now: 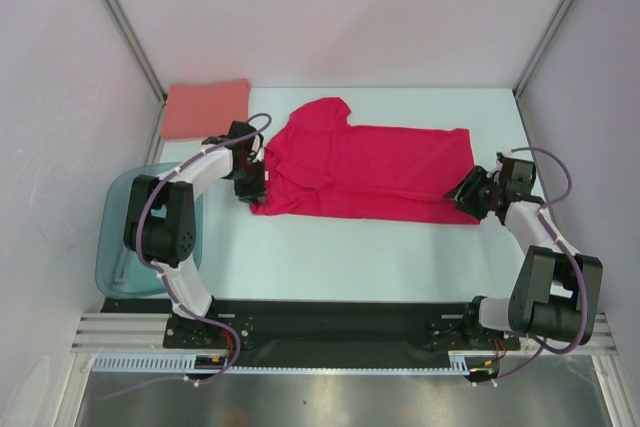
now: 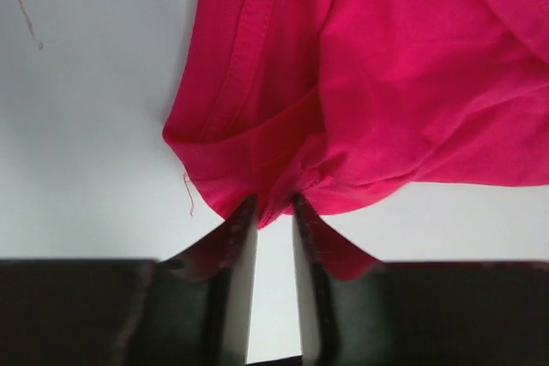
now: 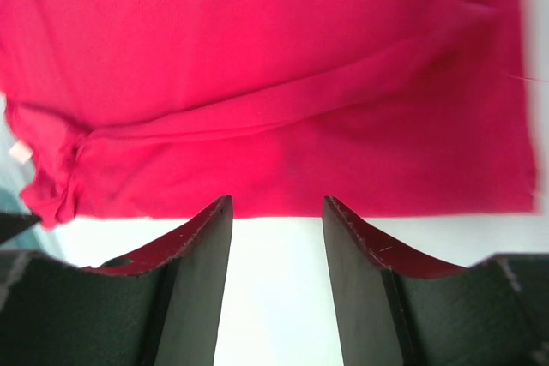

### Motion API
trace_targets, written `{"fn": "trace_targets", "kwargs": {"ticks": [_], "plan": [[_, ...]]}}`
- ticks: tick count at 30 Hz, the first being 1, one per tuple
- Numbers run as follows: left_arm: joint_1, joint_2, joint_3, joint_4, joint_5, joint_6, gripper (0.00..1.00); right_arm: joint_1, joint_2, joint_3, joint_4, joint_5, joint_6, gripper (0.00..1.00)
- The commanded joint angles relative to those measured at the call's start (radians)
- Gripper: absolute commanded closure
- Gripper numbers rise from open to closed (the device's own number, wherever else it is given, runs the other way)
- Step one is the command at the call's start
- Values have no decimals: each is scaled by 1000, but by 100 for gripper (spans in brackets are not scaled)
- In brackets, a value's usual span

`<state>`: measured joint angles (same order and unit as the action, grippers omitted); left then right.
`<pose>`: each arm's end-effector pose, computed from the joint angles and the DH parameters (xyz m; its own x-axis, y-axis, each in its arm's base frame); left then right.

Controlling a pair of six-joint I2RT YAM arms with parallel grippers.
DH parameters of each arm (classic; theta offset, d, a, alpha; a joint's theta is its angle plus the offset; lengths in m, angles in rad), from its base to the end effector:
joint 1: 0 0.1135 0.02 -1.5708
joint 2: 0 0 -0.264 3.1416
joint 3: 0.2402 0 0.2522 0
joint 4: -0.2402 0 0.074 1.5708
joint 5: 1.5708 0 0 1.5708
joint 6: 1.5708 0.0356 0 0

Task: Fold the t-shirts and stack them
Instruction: Fold the tshirt

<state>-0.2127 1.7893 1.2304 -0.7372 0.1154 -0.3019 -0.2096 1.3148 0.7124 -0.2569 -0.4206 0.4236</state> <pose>0.3377 -0.0771 0.1869 -0.9697 -0.0927 -0.2260 -0.0504 0.9812 -0.1865 0.2559 -0.0396 0.1989 -0.7044 0.5335 -0.4681 0.2399 0.7997 0.5503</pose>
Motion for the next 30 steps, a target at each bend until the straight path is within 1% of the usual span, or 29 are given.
{"fn": "trace_targets", "kwargs": {"ticks": [1, 2, 3, 4, 6, 8, 9, 11, 12, 14, 15, 16, 18, 20, 23, 28, 30], "plan": [[4, 36, 27, 10, -39, 9, 74, -65, -22, -13, -44, 40, -20, 50], [4, 44, 35, 12, -75, 4, 78, -73, -20, -14, -51, 61, -22, 50], [4, 51, 50, 9, -92, 1, 84, -79, -20, -13, -68, 113, -17, 51], [4, 67, 61, -5, -114, -9, 88, -85, -20, -13, -77, 140, -13, 51], [4, 81, 86, -13, -204, -16, 95, -97, -20, -13, -93, 199, 3, 51], [6, 88, 98, -13, -226, -22, 96, -100, -25, -14, -108, 255, 15, 51], [6, 88, 101, -13, -235, -23, 95, -100, -26, -16, -114, 267, 18, 51], [6, 76, 104, -11, -234, -25, 88, -106, -40, -24, -122, 298, 23, 49], [6, 65, 104, -11, -237, -25, 74, -111, -46, -33, -128, 296, 23, 48], [6, 29, 93, -8, -253, -19, 64, -126, -57, -40, -134, 295, 24, 45], [6, 15, 89, -8, -261, -14, 50, -148, -72, -48, -134, 274, 23, 45], [6, 1, 83, -11, -266, -8, 45, -152, -77, -57, -134, 264, 17, 45], [6, -43, 55, -11, -258, -8, 38, -159, -91, -59, -133, 247, 9, 43], [7, -71, 25, -7, -217, -16, 36, -163, -92, -62, -133, 237, 10, 43], [7, -99, 0, 10, -145, -23, 35, -166, -75, -68, -122, 214, 21, 43], [6, -58, -9, 22, -66, -26, 40, -177, -48, -87, -93, 198, 27, 43], [6, -53, -22, 24, -60, -31, 42, -183, -49, -91, -91, 197, 26, 43]]}}
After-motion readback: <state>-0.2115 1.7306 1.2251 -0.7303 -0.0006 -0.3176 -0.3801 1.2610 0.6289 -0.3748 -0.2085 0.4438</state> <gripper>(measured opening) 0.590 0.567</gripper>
